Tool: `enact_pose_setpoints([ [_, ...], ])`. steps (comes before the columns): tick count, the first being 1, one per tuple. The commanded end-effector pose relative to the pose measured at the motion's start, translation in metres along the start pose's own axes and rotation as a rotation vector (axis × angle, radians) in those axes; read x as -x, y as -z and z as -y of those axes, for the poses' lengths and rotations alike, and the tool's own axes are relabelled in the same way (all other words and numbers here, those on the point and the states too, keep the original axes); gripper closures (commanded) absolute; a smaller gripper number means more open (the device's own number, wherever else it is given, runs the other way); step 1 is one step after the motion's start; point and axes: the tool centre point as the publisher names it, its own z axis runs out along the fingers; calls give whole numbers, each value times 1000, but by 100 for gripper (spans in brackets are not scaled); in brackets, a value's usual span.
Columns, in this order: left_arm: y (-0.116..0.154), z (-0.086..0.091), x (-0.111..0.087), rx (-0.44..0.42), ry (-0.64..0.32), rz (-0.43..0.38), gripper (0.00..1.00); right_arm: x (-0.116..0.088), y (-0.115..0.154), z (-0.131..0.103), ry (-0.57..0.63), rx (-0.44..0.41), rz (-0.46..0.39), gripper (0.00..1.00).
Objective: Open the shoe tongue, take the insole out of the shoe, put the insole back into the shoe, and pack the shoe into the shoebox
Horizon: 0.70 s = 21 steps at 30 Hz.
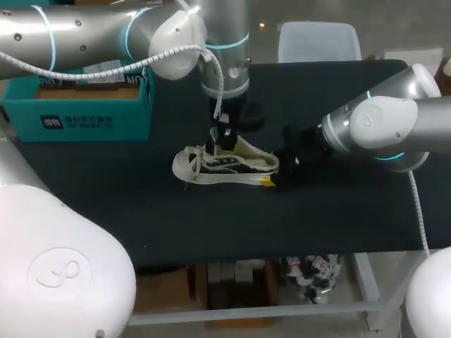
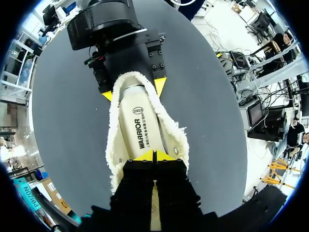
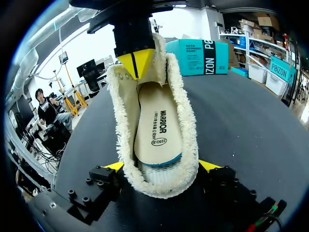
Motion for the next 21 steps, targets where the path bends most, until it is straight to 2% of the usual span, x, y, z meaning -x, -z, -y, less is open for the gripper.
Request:
enact_pose_setpoints([
  [1, -11, -1, -3, -72, -18, -3, 100, 2, -3, 7, 0, 2, -3, 100],
  [7, -21, -1, -4, -79, -39, -43, 100, 2, -3, 7, 0, 2, -3, 100],
  [12, -26, 0, -4, -47, -43, -68, 100, 2, -3, 7, 0, 2, -3, 100],
  [21, -36, 7, -7, -20, 41, -125, 100, 2, -3, 7, 0, 2, -3, 100],
])
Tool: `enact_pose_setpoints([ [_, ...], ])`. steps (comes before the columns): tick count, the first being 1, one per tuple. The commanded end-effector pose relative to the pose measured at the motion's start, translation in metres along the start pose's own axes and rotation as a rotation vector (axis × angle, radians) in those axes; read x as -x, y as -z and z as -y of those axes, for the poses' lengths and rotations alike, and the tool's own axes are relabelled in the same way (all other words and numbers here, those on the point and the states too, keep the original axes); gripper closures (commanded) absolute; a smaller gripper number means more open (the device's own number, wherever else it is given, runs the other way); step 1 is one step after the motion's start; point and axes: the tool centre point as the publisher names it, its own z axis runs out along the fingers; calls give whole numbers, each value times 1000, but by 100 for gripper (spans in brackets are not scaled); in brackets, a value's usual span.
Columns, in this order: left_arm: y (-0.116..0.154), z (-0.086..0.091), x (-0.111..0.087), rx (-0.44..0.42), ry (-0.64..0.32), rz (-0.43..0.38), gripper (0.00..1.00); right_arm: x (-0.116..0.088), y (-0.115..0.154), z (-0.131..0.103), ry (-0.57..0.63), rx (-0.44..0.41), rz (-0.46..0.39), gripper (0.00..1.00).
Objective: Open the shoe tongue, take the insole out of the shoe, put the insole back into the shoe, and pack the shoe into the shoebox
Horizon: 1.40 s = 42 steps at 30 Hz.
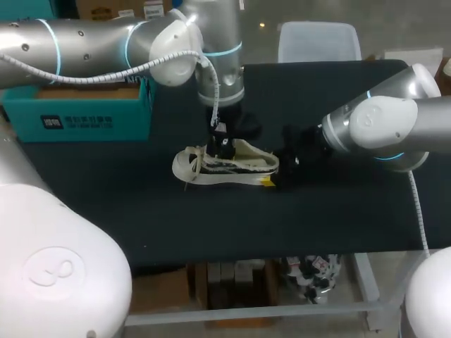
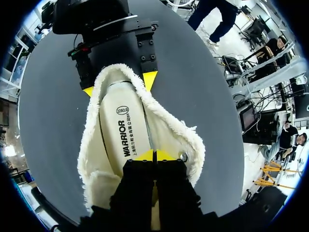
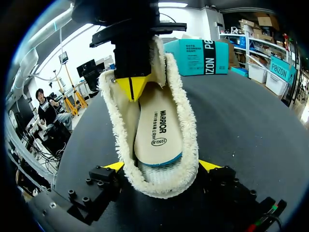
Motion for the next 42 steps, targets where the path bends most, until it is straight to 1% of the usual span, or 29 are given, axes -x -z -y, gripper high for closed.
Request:
enact_pose_setpoints([
  [1, -6, 7, 6, 19, 23, -24, 100, 2, -3, 7, -1, 2, -3, 100],
  [4, -9, 8, 4, 17, 23, -26, 100, 2, -3, 7, -1, 2, -3, 100],
  [10, -25, 9, 6, 30, 48, -49, 100, 2, -3, 7, -1, 2, -3, 100],
  [14, -32, 10, 3, 43, 64, -41, 100, 2, -3, 7, -1, 2, -3, 100],
  [18, -39, 10, -3, 78, 84, -23, 100, 2, -3, 7, -1, 2, -3, 100],
  [24, -48, 5, -6, 79, 97, -20, 100, 2, -3, 7, -1, 2, -3, 100],
  [32, -65, -1, -5, 62, 129, 24, 100, 2, -3, 7, -1, 2, -3, 100],
  [38, -70, -1, -6, 82, 141, 69, 100, 2, -3, 7, -1, 2, -3, 100],
  [41, -70, -1, -6, 103, 141, 94, 95, 2, -3, 7, -1, 2, -3, 100],
  [42, -70, -1, -6, 106, 142, 98, 90, 2, -3, 7, -1, 2, -3, 100],
])
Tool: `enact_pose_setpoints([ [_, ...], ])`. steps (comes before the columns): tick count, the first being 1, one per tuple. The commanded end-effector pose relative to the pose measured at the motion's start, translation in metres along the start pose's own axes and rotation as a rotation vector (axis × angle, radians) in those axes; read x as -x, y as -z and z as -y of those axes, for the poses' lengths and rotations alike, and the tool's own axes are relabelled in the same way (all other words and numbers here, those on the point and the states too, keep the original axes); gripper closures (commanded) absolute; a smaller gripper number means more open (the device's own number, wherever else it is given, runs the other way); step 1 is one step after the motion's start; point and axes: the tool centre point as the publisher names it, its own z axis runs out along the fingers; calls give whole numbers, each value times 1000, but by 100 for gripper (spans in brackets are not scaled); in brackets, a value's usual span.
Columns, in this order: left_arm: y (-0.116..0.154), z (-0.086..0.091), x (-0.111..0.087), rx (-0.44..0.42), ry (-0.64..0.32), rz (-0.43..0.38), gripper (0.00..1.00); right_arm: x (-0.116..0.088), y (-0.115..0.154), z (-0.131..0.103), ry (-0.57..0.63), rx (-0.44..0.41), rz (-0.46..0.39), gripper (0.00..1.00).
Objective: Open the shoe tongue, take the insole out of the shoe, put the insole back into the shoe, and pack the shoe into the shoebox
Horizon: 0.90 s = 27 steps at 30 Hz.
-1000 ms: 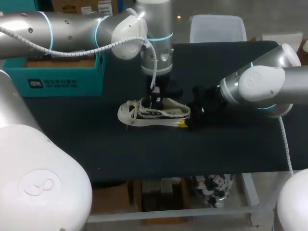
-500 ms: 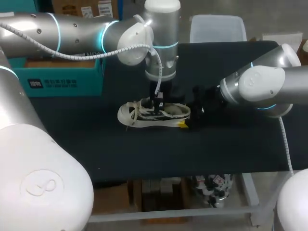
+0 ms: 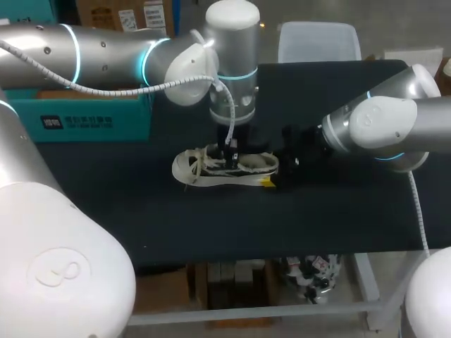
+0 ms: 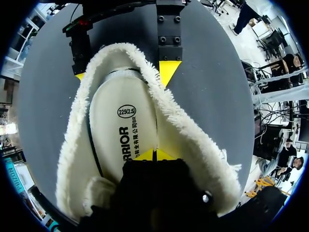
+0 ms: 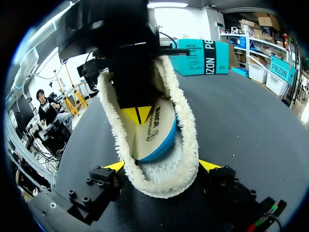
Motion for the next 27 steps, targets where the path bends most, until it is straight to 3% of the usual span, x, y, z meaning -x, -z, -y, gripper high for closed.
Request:
enact_pose_setpoints([
  [1, -34, -1, -11, 13, 1, 31, 84, 3, -2, 6, -1, 2, -2, 100],
  [9, -41, -4, -5, 23, 9, 57, 72, 3, -2, 6, -1, 2, -2, 100],
  [27, -74, -6, 24, 87, 23, 139, 70, 3, -2, 6, -1, 2, -2, 100],
])
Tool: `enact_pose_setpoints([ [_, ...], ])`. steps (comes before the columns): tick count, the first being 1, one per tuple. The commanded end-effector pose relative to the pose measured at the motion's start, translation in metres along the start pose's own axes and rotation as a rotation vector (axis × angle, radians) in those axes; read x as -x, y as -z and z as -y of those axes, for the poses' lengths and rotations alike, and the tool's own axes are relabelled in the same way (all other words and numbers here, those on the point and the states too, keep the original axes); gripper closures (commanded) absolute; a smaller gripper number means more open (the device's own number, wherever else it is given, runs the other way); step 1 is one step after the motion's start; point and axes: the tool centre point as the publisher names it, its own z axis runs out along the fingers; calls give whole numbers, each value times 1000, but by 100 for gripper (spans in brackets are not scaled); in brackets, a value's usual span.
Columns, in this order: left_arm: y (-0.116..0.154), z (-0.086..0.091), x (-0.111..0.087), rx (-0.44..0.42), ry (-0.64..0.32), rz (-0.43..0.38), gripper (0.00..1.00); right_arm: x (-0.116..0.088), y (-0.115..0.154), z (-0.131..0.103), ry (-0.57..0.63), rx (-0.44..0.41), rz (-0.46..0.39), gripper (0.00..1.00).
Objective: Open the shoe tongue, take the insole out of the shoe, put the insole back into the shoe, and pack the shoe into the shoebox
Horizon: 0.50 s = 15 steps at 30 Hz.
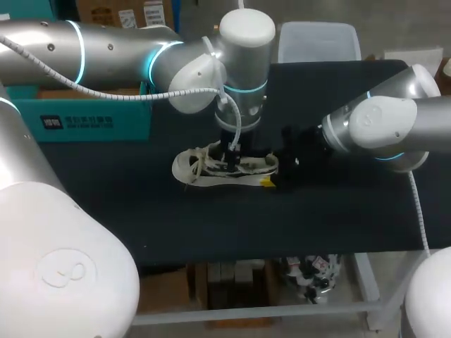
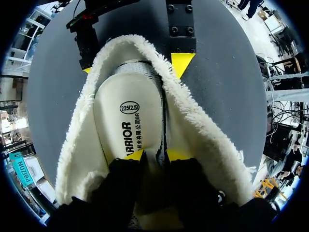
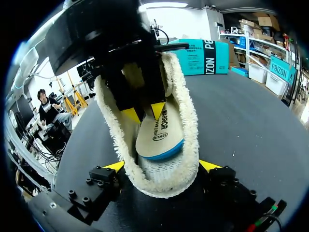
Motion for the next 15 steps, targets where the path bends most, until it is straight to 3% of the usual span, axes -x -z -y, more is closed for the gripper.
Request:
enact_pose_setpoints([
  [1, -79, 4, 4, 5, 5, 20, 70, 3, -2, 6, -1, 2, -3, 100],
  [15, -94, -2, 41, -27, -6, 96, 66, 3, -2, 6, -1, 2, -3, 100],
])
